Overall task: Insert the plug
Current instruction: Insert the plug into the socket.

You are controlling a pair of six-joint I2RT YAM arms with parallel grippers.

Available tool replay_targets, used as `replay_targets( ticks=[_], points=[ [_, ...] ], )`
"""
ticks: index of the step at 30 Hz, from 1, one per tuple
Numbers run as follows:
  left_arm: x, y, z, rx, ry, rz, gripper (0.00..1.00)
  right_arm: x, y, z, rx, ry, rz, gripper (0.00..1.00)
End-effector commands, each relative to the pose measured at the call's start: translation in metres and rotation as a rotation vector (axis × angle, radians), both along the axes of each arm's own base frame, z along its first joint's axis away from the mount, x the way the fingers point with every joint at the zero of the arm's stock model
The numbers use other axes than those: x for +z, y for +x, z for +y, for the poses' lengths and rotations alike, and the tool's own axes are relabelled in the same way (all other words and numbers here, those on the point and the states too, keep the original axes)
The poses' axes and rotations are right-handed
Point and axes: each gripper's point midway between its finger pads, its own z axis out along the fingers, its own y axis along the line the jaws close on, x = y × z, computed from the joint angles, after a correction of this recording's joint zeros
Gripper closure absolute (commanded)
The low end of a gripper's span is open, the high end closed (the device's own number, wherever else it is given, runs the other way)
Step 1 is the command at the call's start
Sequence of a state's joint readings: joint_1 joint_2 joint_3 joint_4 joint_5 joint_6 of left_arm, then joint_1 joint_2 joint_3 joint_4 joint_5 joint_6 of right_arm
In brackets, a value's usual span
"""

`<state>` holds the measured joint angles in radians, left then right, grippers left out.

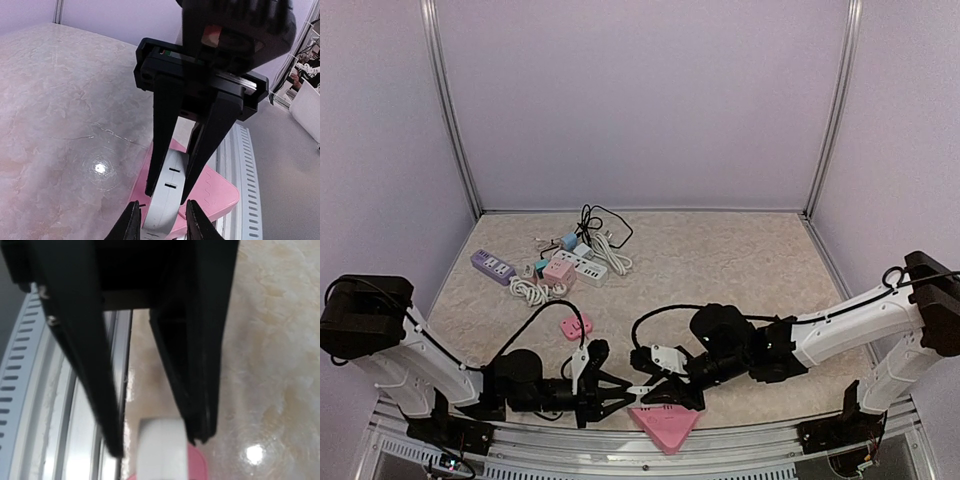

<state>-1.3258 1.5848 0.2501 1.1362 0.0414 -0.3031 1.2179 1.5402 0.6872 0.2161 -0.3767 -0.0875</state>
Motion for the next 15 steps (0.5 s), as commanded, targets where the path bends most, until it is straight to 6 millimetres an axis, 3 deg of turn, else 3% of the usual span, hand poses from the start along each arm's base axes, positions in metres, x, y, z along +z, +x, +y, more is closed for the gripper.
replay_targets(
  ticks=[1,9,15],
  points=[
    [-0.009,0.003,-0.003,0.029,0.014,0.052,0.71,-0.027,-0.008,-0.024,0.005,-0.133,0.002,1.0],
    [-0.014,-0.006,-0.005,0.018,0.009,0.083,0.77,-0.036,-0.009,-0.029,0.009,-0.156,0.0,1.0],
    [-0.021,-0.003,-0.009,0.036,0.06,-0.082,0.99,-0.051,-0.012,-0.038,-0.006,-0.197,0.007,1.0]
  ],
)
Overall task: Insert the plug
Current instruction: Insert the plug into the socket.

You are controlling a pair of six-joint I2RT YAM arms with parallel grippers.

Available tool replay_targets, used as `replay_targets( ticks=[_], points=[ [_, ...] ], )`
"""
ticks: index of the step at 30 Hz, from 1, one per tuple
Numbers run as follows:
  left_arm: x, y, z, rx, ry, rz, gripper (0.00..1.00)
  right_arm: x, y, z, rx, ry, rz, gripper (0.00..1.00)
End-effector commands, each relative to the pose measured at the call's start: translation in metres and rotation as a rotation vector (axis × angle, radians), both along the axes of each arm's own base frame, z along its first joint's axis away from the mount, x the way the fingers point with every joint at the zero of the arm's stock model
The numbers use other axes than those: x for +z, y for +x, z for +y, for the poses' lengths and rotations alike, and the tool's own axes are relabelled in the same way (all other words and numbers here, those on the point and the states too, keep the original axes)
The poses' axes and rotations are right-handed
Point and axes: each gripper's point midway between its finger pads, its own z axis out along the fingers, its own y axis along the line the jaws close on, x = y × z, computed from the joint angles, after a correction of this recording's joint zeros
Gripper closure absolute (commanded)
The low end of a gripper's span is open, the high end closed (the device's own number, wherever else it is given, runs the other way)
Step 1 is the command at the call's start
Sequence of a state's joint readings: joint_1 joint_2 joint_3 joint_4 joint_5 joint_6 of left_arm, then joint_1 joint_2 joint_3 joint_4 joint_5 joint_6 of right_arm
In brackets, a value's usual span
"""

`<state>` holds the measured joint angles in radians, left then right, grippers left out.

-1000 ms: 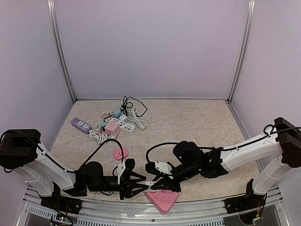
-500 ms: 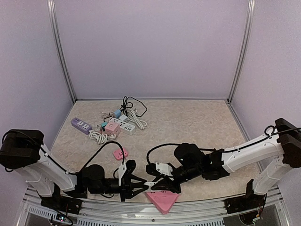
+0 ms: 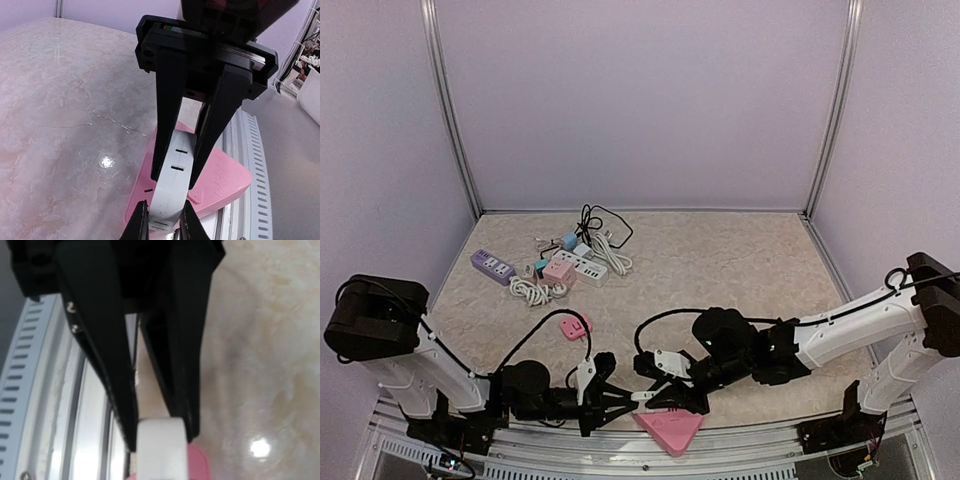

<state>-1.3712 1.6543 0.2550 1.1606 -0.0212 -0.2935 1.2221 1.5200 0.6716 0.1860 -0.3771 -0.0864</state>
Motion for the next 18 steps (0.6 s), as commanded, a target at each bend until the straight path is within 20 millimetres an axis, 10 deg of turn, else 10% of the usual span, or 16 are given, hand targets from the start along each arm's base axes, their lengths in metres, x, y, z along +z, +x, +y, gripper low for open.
replay_targets(
  ticks=[1,18],
  points=[
    [-0.006,0.002,-0.007,0.007,0.027,-0.083,1.0,-0.049,-0.009,-0.032,-0.006,-0.181,-0.007,1.0],
    [-0.04,-0.02,-0.019,-0.113,0.134,-0.127,1.0,-0.109,-0.027,-0.056,-0.02,-0.325,-0.039,1.0]
  ],
)
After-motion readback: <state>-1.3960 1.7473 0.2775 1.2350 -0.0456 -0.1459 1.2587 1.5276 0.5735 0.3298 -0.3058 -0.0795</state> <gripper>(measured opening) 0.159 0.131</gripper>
